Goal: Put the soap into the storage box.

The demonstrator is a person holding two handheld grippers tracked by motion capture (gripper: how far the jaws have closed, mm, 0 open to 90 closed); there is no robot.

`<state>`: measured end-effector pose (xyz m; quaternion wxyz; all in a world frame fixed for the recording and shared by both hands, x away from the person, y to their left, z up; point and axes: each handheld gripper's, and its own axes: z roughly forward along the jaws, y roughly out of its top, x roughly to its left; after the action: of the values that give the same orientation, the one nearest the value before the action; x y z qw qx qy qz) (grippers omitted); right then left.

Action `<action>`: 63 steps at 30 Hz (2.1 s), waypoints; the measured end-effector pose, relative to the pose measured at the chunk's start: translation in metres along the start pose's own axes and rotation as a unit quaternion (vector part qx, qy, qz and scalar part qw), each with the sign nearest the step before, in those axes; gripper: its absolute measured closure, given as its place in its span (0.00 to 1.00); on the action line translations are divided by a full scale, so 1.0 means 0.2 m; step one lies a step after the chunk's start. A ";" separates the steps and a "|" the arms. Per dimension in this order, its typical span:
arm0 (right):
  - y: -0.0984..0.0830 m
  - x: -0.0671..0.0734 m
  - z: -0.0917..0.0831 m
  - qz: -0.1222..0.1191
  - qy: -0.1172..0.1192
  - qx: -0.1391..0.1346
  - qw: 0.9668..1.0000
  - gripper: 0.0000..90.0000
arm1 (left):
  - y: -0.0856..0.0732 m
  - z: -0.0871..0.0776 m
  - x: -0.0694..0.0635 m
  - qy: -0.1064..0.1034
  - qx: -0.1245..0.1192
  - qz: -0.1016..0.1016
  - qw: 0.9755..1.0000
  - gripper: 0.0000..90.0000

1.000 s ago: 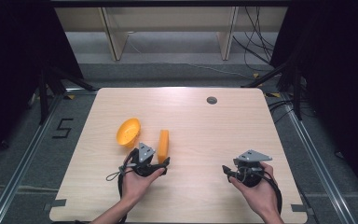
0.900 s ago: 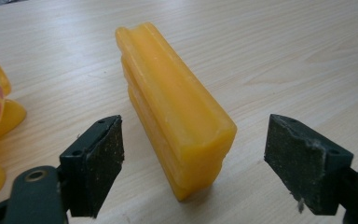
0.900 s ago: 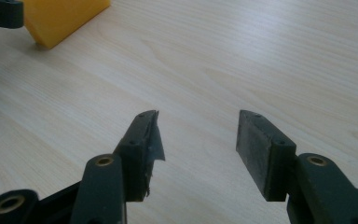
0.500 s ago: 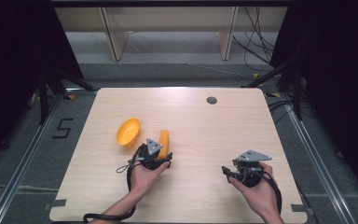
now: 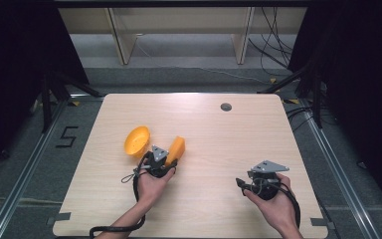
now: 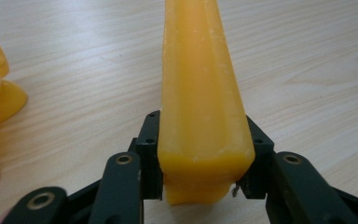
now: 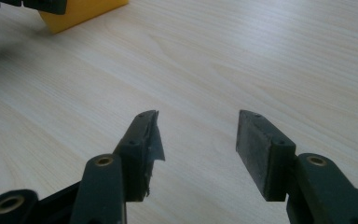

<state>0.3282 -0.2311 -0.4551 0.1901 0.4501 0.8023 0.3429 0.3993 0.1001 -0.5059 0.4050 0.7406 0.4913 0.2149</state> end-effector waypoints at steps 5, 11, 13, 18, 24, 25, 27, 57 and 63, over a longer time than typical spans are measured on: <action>0.00 0.01 0.00 0.016 0.003 0.007 1.000 0.54 | -0.01 0.01 -0.01 0.008 -0.015 -0.004 1.000 0.67; 0.00 0.00 0.00 0.001 0.009 -0.001 1.000 0.54 | -0.04 0.00 -0.02 0.015 -0.030 0.003 0.999 0.67; 0.00 0.00 0.00 0.002 0.009 0.000 1.000 0.54 | -0.04 0.00 -0.03 0.017 -0.028 0.007 0.999 0.67; 0.00 -0.01 0.01 -0.010 0.010 -0.006 1.000 0.54 | -0.04 -0.03 -0.01 0.010 -0.041 0.002 0.999 0.67; 0.00 0.00 0.00 0.004 0.004 0.003 1.000 0.54 | -0.01 -0.08 -0.01 0.008 -0.061 0.010 0.998 0.67; 0.00 0.00 0.00 0.009 0.006 0.002 1.000 0.54 | 0.00 -0.10 -0.01 0.008 -0.067 0.009 0.998 0.67; 0.00 0.01 0.00 0.015 0.006 0.005 1.000 0.54 | 0.01 -0.11 -0.01 0.003 -0.071 0.004 0.997 0.67; 0.00 -0.01 0.01 -0.010 0.010 -0.010 1.000 0.54 | 0.08 -0.29 0.04 0.075 -0.122 -0.012 0.990 0.67; 0.00 0.00 0.00 0.000 0.011 -0.008 1.000 0.54 | 0.09 -0.31 0.07 0.086 -0.127 -0.016 0.988 0.67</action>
<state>0.3288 -0.2309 -0.4547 0.1849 0.4451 0.8014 0.3542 0.3704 0.1329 -0.4565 0.4551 0.6539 0.5050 0.3322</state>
